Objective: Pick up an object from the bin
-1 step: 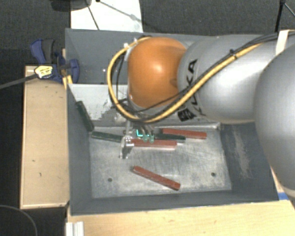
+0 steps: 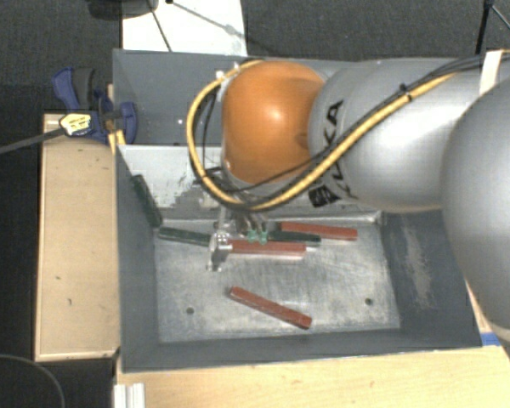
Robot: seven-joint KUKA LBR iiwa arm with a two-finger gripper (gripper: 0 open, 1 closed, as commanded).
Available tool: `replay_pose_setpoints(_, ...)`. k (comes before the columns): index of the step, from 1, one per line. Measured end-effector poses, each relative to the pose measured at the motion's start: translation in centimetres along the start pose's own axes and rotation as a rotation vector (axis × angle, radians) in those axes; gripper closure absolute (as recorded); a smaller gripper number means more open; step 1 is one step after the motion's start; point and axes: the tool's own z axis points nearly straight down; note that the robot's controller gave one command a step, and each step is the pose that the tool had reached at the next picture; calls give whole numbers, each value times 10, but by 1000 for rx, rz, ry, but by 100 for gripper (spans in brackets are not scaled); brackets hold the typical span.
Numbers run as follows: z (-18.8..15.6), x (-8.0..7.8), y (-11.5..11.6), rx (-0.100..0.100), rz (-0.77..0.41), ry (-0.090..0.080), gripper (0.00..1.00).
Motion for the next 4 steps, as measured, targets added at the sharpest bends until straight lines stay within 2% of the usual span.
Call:
replay_pose_setpoints(1,77,-23,31,-2,-2,-4,0)
replay_pose_setpoints(2,122,-25,37,2,-13,5,0)
replay_pose_setpoints(3,86,-35,37,0,158,0,0)
replay_pose_setpoints(4,113,-34,-36,0,31,0,0)
